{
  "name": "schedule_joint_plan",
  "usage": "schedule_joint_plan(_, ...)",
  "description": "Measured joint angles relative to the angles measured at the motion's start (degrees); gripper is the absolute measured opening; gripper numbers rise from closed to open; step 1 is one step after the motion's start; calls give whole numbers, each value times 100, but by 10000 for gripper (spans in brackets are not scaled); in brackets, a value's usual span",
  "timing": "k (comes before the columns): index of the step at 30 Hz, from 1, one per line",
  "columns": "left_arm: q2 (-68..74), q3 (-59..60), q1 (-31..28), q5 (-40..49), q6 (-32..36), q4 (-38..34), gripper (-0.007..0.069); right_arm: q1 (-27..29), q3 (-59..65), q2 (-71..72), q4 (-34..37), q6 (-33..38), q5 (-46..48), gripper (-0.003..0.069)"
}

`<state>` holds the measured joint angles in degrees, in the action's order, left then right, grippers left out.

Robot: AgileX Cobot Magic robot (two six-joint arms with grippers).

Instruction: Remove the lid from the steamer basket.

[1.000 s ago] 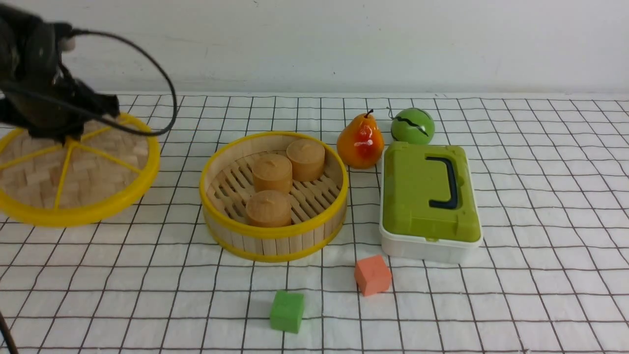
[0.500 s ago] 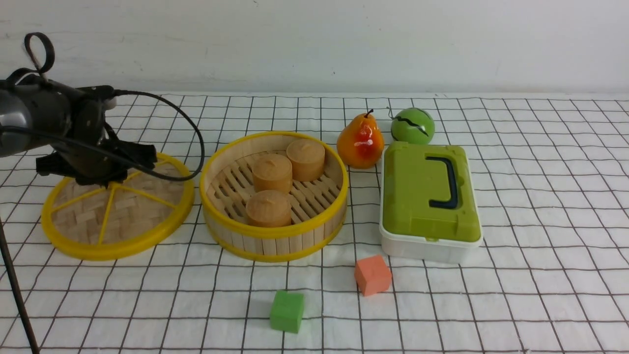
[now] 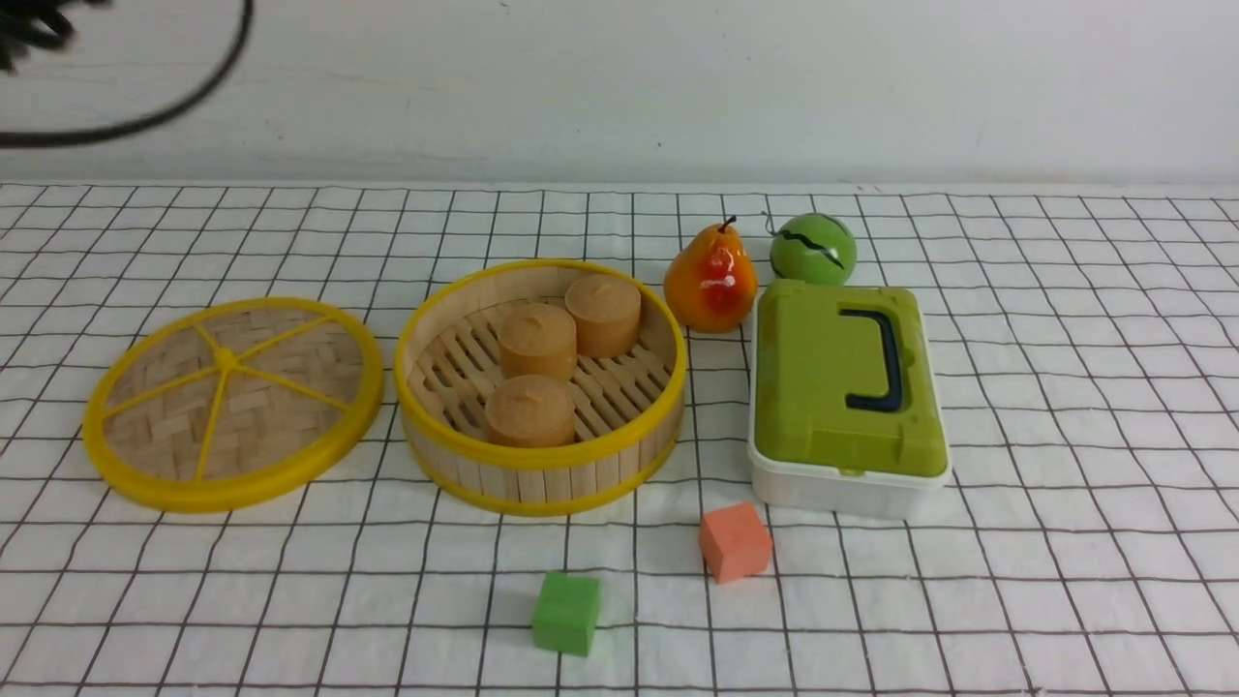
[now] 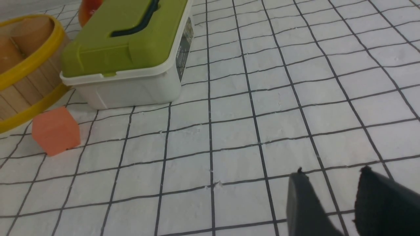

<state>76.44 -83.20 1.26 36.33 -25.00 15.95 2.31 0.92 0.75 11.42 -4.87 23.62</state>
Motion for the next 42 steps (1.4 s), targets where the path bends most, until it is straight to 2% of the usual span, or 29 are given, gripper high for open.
schedule_joint_plan(8, -1943, 1798, 0, -671, 755, -1555, -13, 0, 0, 0, 0, 0, 0, 240)
schedule_joint_plan(11, -2828, 3023, 0, -1062, 1799, -2553, -13, 0, 0, 0, 0, 0, 0, 240)
schedule_joint_plan(12, -2828, 3083, 0, -1076, 1799, -2610, -13, 0, 0, 0, 0, 0, 0, 240)
schedule_joint_plan(13, -3188, 3463, 0, -1149, 2300, -2994, -13, 0, 0, 0, 0, 0, 0, 240)
schedule_joint_plan(16, -3742, 4112, 0, -1109, 3258, -3815, -13, 0, 0, 0, 0, 0, 0, 240)
schedule_joint_plan(22, -4159, 4824, 0, -761, 3740, -4827, -13, 0, 0, 0, 0, 0, 0, 240)
schedule_joint_plan(26, -4154, 5072, 0, -475, 3740, -5051, -13, 0, 0, 0, 0, 0, 0, 240)
schedule_joint_plan(31, -4249, 5328, 0, -479, 3746, -4897, -13, 0, 0, 0, 0, 0, 0, 240)
schedule_joint_plan(35, -4865, 5797, 0, -1009, 3830, -4692, -13, 0, 0, 0, 0, 0, 0, 240)
schedule_joint_plan(40, -6541, 7031, 0, -2304, 4287, -4426, -13, 0, 0, 0, 0, 0, 0, 240)
schedule_joint_plan(41, -6541, 7082, 0, -2348, 4285, -4426, -13, 0, 0, 0, 0, 0, 0, 240)
schedule_joint_plan(42, -7075, 7520, 0, -2599, 4237, -4027, -13, 0, 0, 0, 0, 0, 0, 240)
